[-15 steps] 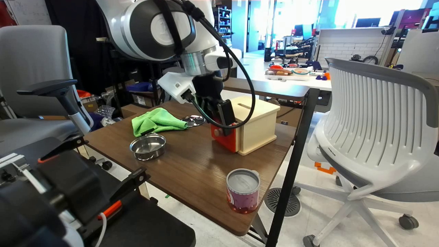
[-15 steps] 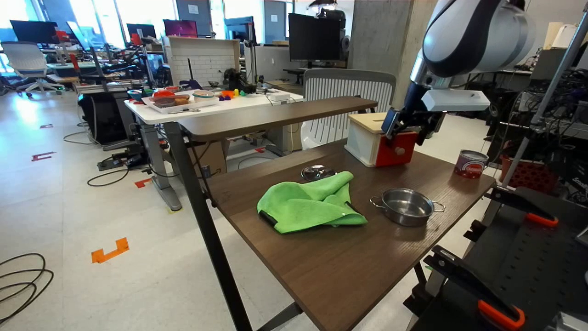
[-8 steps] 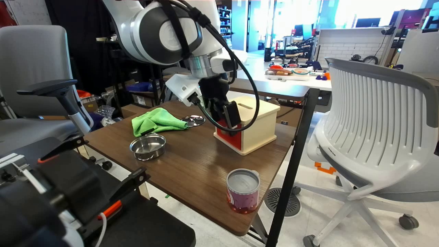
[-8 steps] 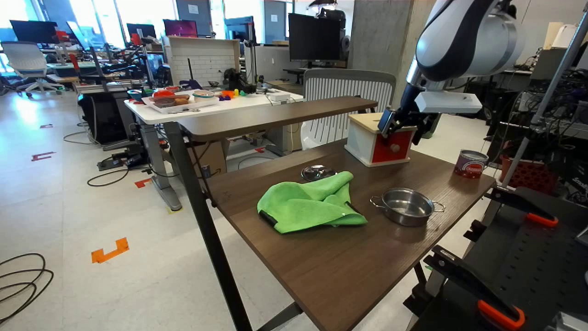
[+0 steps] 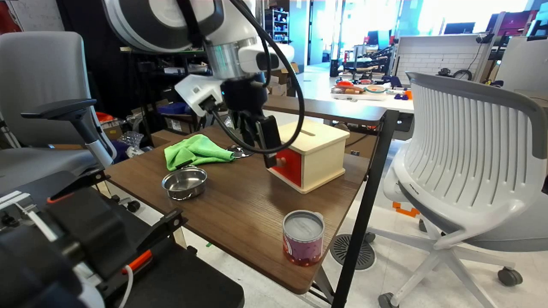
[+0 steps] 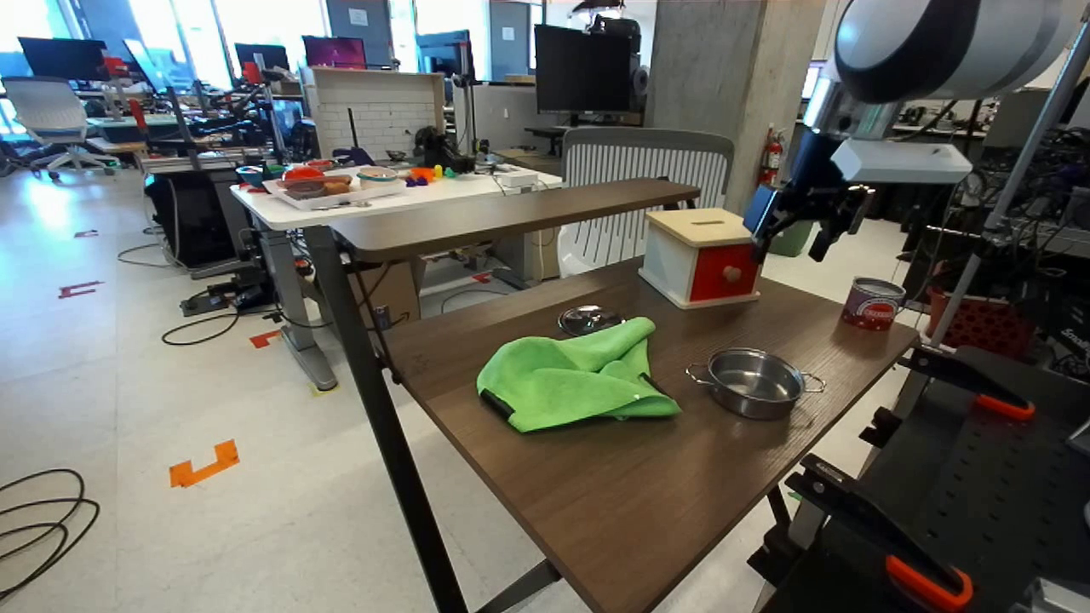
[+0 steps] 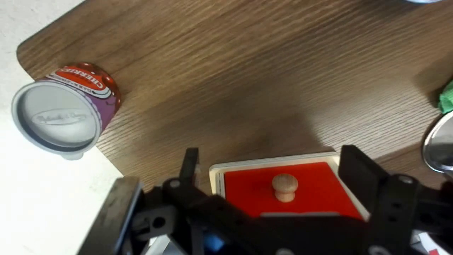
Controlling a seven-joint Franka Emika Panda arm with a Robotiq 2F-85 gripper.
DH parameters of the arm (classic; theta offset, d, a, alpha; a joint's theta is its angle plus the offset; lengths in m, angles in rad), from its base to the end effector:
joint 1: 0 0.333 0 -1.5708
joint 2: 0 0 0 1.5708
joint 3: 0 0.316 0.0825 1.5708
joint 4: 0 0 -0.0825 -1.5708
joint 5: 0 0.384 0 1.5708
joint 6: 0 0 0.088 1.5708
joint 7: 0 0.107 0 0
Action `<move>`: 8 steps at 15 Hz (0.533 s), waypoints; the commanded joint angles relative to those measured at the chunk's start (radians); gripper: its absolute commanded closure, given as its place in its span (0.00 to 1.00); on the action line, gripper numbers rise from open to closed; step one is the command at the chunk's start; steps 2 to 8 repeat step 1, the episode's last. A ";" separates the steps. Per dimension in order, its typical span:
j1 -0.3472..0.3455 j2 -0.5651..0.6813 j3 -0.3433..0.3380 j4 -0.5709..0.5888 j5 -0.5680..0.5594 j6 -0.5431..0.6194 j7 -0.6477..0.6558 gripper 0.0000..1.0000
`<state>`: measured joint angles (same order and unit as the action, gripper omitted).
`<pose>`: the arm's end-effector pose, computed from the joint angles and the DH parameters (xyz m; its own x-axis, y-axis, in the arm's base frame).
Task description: Push the red drawer closed
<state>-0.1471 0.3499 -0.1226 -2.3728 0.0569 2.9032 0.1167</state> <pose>0.5031 -0.1446 0.1964 0.8936 -0.4093 0.1843 -0.4159 -0.9094 -0.0029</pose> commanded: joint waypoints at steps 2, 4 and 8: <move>0.009 -0.025 -0.008 -0.017 0.007 -0.009 -0.006 0.00; 0.009 -0.025 -0.008 -0.017 0.007 -0.009 -0.006 0.00; 0.009 -0.025 -0.008 -0.017 0.007 -0.009 -0.006 0.00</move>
